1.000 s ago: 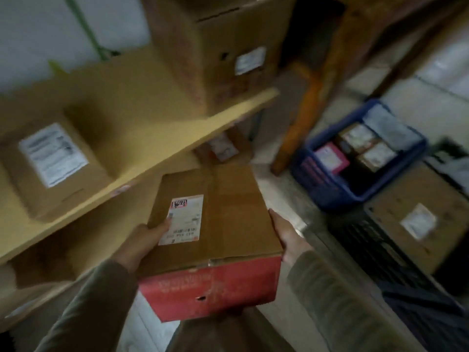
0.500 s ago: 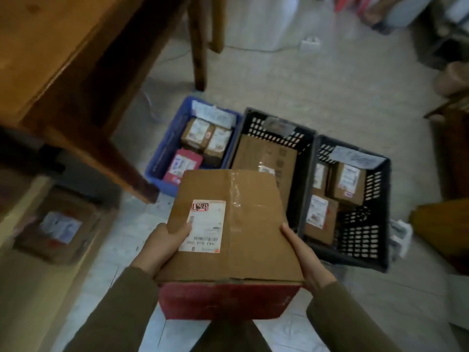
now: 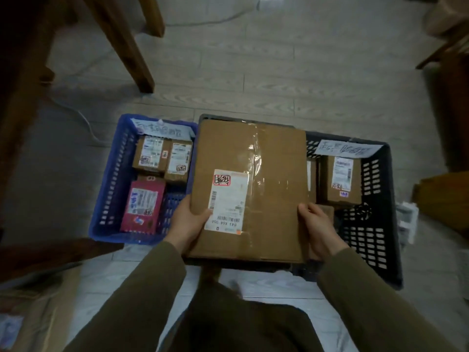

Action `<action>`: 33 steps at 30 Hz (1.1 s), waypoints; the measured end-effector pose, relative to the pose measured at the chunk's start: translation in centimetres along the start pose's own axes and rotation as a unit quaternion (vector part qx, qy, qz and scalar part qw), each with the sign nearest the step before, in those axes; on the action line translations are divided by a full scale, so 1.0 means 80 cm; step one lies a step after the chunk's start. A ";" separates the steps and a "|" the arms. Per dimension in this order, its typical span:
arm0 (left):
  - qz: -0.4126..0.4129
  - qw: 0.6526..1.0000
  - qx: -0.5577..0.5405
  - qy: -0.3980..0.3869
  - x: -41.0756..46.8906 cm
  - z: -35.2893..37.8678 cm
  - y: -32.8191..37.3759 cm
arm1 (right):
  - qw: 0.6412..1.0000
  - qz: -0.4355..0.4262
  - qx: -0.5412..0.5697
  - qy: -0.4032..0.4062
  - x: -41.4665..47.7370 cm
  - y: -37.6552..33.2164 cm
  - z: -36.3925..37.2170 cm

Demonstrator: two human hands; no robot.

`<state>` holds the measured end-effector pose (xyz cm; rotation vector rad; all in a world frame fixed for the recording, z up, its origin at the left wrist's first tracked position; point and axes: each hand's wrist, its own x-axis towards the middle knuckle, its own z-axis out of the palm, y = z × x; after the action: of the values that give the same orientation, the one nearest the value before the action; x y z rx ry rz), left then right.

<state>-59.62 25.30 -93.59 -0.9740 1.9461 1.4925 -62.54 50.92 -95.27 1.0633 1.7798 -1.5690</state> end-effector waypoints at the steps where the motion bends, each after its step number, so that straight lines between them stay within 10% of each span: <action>1: 0.000 1.000 0.009 0.000 0.021 0.007 0.000 | 1.000 -0.002 -0.005 0.011 0.022 0.003 0.005; 24: -0.049 0.996 0.065 0.029 0.112 0.051 0.007 | 0.985 0.007 -0.146 0.096 0.120 -0.010 0.057; 33: -0.020 0.991 -0.066 0.112 -0.043 -0.040 0.101 | 0.978 -0.088 -0.144 -0.120 -0.045 -0.157 0.094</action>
<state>-63.68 24.17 -85.26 -1.2800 1.9851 1.5630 -71.79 42.65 -86.75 0.5696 1.8986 -1.4126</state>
